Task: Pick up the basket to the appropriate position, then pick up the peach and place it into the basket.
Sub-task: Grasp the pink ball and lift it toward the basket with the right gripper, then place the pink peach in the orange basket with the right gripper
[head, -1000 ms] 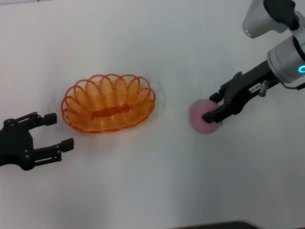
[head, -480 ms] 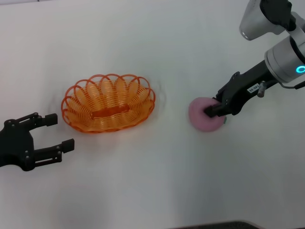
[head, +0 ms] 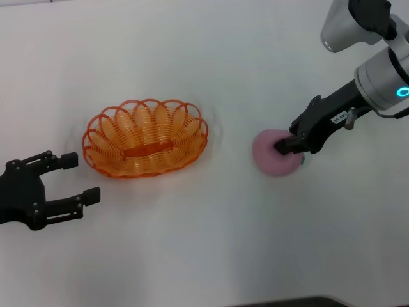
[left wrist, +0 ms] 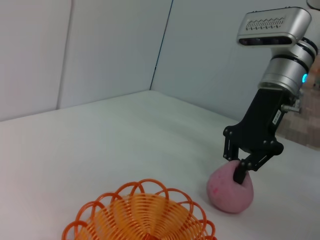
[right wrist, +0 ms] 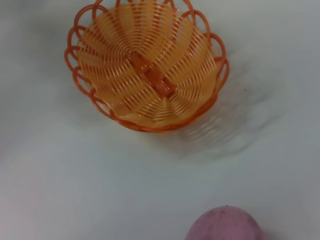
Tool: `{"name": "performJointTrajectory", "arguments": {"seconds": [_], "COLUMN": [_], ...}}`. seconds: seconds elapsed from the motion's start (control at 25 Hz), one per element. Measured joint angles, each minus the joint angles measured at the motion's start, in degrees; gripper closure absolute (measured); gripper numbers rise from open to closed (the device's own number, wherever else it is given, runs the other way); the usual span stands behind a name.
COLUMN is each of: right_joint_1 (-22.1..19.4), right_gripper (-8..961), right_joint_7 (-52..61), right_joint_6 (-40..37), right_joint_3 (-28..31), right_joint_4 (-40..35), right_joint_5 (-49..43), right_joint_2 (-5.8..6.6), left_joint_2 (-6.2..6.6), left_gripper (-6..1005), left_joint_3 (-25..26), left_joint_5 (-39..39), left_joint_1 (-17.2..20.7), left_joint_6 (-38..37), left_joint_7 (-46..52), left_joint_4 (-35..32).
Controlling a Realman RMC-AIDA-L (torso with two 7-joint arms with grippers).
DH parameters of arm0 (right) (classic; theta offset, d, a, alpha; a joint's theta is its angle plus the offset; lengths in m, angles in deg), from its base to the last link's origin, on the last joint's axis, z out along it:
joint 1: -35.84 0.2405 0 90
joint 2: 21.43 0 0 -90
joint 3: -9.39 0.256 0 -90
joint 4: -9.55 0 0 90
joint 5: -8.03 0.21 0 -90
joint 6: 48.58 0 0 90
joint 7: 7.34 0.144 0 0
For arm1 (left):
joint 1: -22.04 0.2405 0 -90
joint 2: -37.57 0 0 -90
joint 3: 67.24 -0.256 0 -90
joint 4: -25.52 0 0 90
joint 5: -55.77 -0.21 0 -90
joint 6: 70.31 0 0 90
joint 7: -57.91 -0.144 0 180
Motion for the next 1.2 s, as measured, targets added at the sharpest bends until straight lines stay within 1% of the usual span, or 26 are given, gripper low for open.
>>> {"name": "performJointTrajectory", "arguments": {"seconds": [0.2,0.32,0.44,0.64,0.72,0.88,0.96,1.04,1.12,1.2], "right_joint_1": [0.0,0.0,-0.8,-5.1,-6.4,-8.6,-9.3,-9.7,-9.6,-9.1], "right_gripper": [847,859,871,891,896,899,899,899,899,899], "right_joint_7": [0.0,0.0,0.1,0.2,0.3,-1.6,-4.6,-8.9,-15.0,-23.4], "right_joint_6": [0.0,-0.4,-2.5,-8.4,-9.5,-9.2,-7.1,-4.0,-0.9,1.5], "right_joint_3": [0.0,0.1,0.5,1.7,3.0,4.8,4.8,4.0,3.4,3.2], "right_joint_4": [0.0,-0.5,-3.4,-15.2,-18.3,-19.8,-17.8,-12.8,-5.5,3.2], "right_joint_5": [0.0,0.2,3.0,15.1,19.7,29.4,33.4,37.8,43.1,48.8], "right_joint_2": [-0.01,-0.01,0.04,0.16,0.17,0.17,0.00,-0.15,-0.23,-0.25], "left_joint_2": [0.02,0.08,0.10,0.16,0.18,0.18,0.18,0.18,0.18,0.18], "left_gripper": [163,163,163,162,162,163,163,163,163,163], "left_joint_3": [0.0,0.0,0.0,0.0,0.0,0.0,0.0,0.0,0.0,0.0], "left_joint_5": [0.0,0.0,0.0,0.1,0.1,0.1,0.1,0.1,0.1,0.1], "left_joint_1": [-0.1,-0.1,-0.1,-0.1,-0.1,-0.1,-0.1,-0.1,-0.1,-0.1], "left_joint_6": [-0.1,-0.2,-0.6,-1.4,-1.6,-1.9,-2.2,-2.3,-2.3,-2.3], "left_joint_7": [0.0,0.0,0.1,0.2,0.3,0.4,0.4,0.4,0.4,0.4], "left_joint_4": [0.0,0.0,0.0,-0.2,-0.5,-0.6,-0.6,-0.6,-0.6,-0.6]}}
